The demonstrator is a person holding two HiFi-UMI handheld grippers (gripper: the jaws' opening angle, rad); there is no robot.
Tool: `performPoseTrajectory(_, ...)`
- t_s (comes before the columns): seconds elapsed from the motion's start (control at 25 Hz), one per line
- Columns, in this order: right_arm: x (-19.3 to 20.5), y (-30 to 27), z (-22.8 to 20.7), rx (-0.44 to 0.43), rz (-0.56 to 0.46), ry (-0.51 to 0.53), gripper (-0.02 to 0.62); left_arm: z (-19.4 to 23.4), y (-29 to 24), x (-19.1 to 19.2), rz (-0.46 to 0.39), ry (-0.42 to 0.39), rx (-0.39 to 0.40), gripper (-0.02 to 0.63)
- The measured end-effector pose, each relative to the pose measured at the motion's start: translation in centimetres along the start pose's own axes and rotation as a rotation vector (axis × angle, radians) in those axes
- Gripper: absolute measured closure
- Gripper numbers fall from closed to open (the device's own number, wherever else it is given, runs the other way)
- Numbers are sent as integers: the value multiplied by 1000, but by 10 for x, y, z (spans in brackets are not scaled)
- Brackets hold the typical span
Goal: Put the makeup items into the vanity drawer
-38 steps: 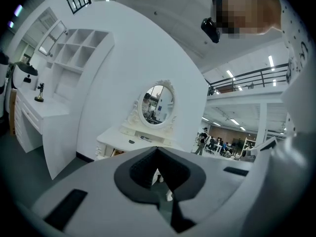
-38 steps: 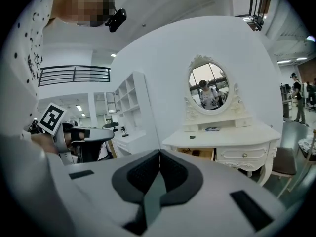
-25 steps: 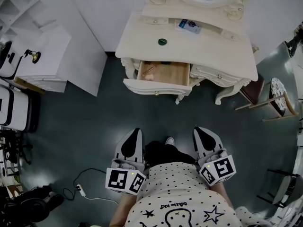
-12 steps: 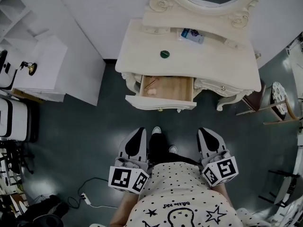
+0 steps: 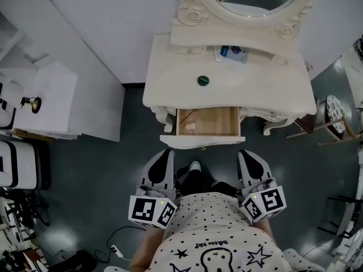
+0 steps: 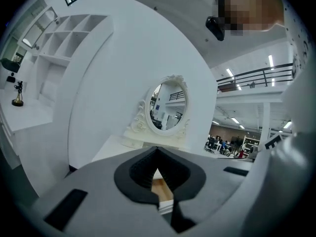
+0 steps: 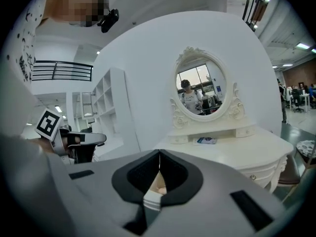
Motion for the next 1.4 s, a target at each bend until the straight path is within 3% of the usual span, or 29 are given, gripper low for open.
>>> performPoseTrajectory(0.4,-3,-23,3,47,17,-1,587,22,-17,7,23,41,31,609)
performPoseTrajectory(1.4,-52,-112,-81,-180,34,24,587,-5,-108,-24,-76,34,-132,610)
Point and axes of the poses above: the fingertips, and each gripper's own axes: y backward along the fingers, z to its left, x out of its underside, the point moved 6 cm from there along y, backward along the fingers, and after that the axes turned 5 degrees about -y, right-handed, at the moved point
